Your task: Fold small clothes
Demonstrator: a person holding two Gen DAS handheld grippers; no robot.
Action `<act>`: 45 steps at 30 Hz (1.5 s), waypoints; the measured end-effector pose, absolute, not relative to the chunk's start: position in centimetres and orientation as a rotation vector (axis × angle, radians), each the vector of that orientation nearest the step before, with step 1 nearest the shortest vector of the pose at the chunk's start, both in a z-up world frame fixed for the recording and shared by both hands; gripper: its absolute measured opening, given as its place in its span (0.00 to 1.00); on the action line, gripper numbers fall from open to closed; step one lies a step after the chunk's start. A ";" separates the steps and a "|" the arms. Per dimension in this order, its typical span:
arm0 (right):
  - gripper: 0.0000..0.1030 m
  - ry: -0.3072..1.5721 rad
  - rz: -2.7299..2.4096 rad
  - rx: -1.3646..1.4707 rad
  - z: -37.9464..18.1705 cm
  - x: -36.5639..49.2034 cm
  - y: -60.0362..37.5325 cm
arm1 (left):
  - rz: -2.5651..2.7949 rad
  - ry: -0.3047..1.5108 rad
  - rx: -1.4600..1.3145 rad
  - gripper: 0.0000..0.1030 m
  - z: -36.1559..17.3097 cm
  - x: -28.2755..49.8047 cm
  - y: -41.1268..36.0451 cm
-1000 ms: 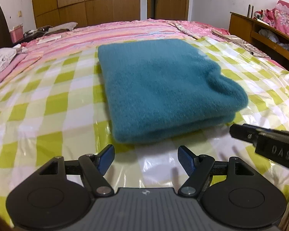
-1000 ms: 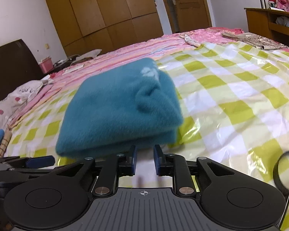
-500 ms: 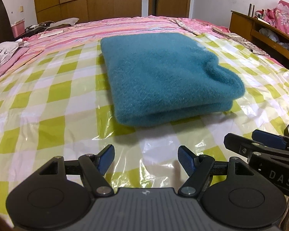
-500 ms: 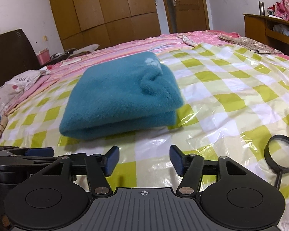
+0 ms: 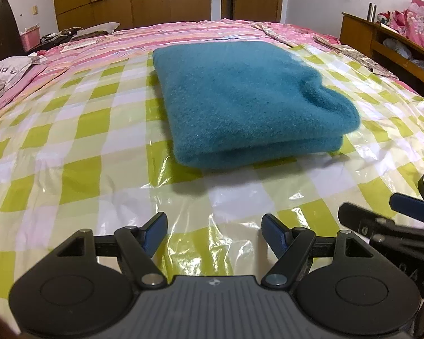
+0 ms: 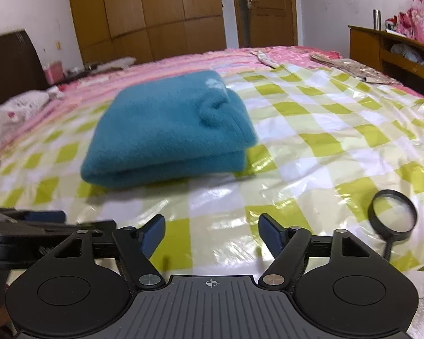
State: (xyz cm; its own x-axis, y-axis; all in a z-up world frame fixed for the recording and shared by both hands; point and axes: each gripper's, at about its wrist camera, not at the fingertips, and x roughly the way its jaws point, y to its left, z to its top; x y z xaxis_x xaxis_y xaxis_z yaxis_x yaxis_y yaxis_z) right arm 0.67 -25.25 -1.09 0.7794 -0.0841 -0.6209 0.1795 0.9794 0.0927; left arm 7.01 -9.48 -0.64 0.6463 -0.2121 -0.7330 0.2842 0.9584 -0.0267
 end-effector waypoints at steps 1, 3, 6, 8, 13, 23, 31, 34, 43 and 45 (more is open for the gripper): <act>0.73 0.665 -0.147 0.145 -1.2 0.6 -25.2 | -0.283 0.821 0.090 0.77 -0.6 6.9 -9.4; 0.73 0.665 -0.149 0.152 -1.2 0.4 -25.2 | -0.280 0.818 0.087 0.77 -0.5 6.8 -9.2; 0.74 0.664 -0.158 0.149 -1.2 0.2 -25.2 | -0.280 0.818 0.087 0.77 -0.5 6.6 -9.1; 0.74 0.665 -0.161 0.147 -1.2 0.2 -25.2 | -0.280 0.820 0.092 0.77 -0.6 6.3 -9.1; 0.75 0.669 -0.163 0.151 -1.3 -0.1 -25.1 | -0.281 0.830 0.103 0.78 -0.7 5.8 -9.1; 0.76 0.672 -0.173 0.153 -1.3 -0.4 -25.1 | -0.268 0.825 0.115 0.82 -0.3 5.1 -9.1; 0.76 0.682 -0.167 0.166 -1.4 -0.7 -25.0 | -0.247 0.829 0.141 0.83 -0.1 4.8 -9.2; 0.76 0.686 -0.167 0.167 -1.4 -0.8 -24.9 | -0.239 0.837 0.150 0.83 0.0 4.7 -9.2; 0.76 0.704 -0.157 0.187 -1.4 -1.0 -24.9 | -0.229 0.855 0.141 0.83 0.0 4.5 -8.9; 0.76 0.706 -0.156 0.189 -1.4 -1.0 -24.9 | -0.229 0.860 0.133 0.83 -0.1 4.4 -8.8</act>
